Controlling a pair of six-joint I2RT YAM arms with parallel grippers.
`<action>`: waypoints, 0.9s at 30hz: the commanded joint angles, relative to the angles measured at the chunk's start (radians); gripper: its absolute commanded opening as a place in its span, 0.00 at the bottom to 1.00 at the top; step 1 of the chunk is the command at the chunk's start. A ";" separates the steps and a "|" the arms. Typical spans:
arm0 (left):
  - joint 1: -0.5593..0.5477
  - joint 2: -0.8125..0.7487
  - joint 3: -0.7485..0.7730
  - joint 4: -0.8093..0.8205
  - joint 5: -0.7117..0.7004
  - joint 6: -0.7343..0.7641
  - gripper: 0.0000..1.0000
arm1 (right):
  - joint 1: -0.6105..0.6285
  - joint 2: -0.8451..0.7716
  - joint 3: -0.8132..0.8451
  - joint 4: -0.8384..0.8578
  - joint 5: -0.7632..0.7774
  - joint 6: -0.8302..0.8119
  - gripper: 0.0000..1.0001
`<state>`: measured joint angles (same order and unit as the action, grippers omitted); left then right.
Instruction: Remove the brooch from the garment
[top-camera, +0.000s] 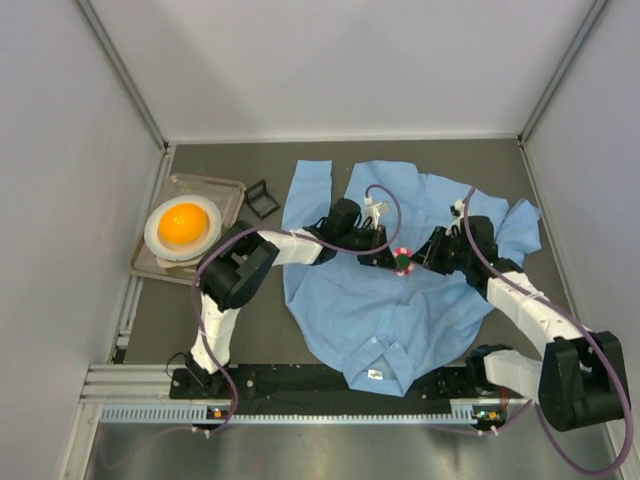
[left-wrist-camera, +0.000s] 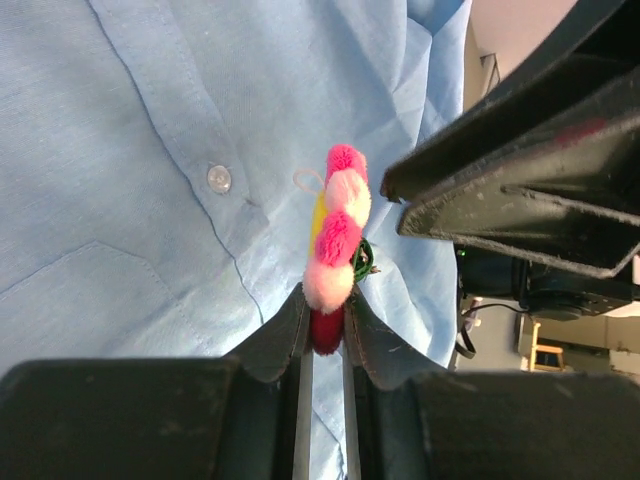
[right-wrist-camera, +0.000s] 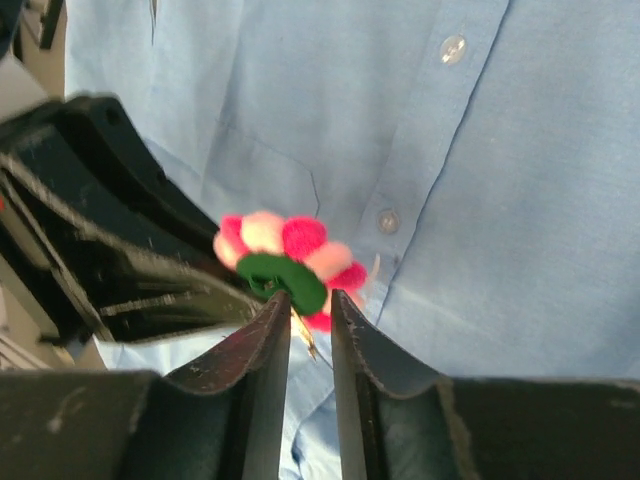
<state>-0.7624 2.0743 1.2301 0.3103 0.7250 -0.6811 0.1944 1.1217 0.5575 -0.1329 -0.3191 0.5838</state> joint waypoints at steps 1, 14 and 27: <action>0.035 -0.013 -0.033 0.111 0.070 -0.067 0.00 | 0.013 -0.071 0.032 -0.095 -0.087 -0.088 0.27; 0.063 -0.149 -0.178 0.220 0.113 -0.195 0.00 | 0.168 -0.201 -0.008 -0.195 -0.135 -0.151 0.46; 0.064 -0.226 -0.231 0.237 0.128 -0.222 0.00 | 0.186 -0.184 -0.013 -0.192 -0.136 -0.182 0.33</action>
<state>-0.6991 1.8889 1.0130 0.4873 0.8303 -0.8925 0.3618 0.9436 0.5476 -0.3466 -0.4458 0.4244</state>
